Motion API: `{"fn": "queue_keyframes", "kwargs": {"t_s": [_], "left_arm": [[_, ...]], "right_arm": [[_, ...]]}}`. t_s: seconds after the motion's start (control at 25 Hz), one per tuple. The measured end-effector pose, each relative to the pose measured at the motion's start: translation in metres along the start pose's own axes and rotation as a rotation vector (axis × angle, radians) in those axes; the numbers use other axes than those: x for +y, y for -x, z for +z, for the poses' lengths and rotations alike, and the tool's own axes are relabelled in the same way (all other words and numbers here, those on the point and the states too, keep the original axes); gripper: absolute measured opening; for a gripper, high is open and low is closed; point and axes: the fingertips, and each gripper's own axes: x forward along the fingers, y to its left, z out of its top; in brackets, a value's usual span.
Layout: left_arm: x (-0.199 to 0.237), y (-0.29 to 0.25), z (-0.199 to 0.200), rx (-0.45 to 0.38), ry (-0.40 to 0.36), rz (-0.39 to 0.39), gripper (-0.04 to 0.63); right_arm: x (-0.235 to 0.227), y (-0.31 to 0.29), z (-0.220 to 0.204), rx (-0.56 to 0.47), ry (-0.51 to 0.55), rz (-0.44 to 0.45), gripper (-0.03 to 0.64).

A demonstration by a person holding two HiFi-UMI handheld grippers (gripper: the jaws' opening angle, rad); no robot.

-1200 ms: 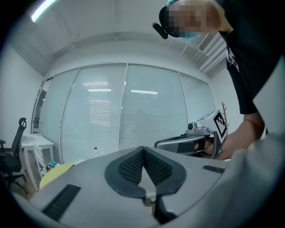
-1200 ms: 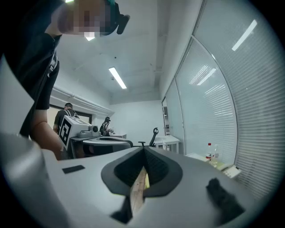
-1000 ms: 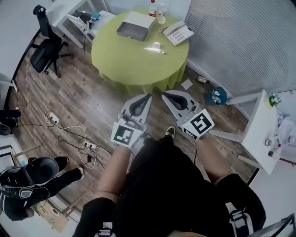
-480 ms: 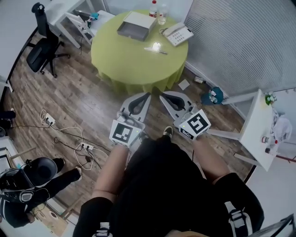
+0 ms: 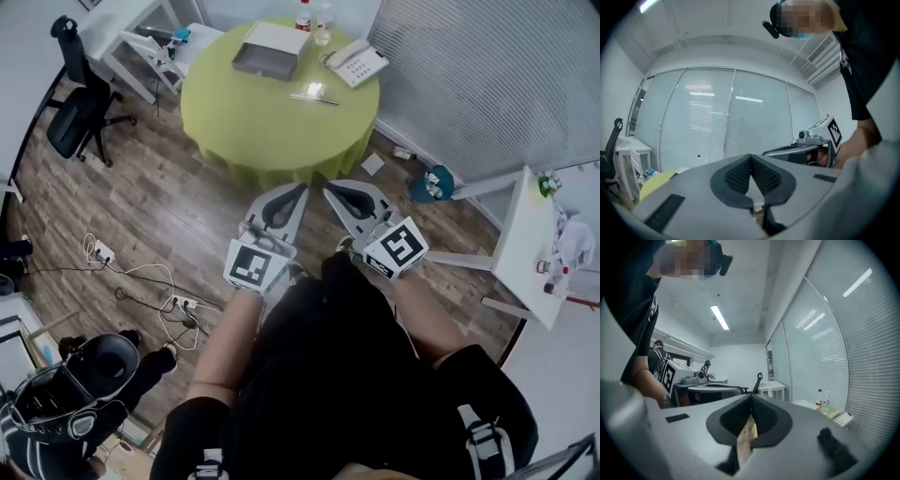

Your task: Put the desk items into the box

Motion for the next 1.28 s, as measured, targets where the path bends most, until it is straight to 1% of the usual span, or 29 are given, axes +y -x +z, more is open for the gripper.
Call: {"fn": "queue_keyframes", "kwargs": {"t_s": [0.2,0.36,0.56,0.64,0.76,0.92,1.12,1.28], "left_arm": [[-0.001,-0.01,-0.009,0.008,0.005,0.007,0.009],[0.017,-0.025,-0.005,0.005,-0.003,0.017,0.009],[0.033,-0.053,-0.006,0.03,-0.01,0.016,0.009],[0.039,-0.063,-0.006,0.023,-0.016,0.021,0.009],[0.048,-0.08,-0.009,0.024,-0.005,0.033,0.009],[0.057,-0.104,-0.013,0.045,0.006,0.037,0.009],[0.067,-0.134,-0.012,0.048,0.004,0.047,0.009],[0.074,-0.153,-0.012,0.07,0.008,0.062,0.009]], "right_arm": [[-0.01,0.004,-0.006,-0.013,0.004,0.008,0.017],[-0.028,-0.012,-0.003,-0.013,0.008,0.02,0.017],[-0.057,-0.026,-0.001,-0.009,0.007,0.035,0.017],[-0.068,-0.03,-0.001,-0.004,0.007,0.043,0.017],[-0.087,-0.034,-0.003,0.001,0.003,0.056,0.017],[-0.113,-0.04,-0.005,0.004,-0.007,0.063,0.017],[-0.141,-0.046,-0.004,0.008,-0.005,0.082,0.017],[-0.161,-0.052,-0.001,0.003,-0.002,0.1,0.017]]}}
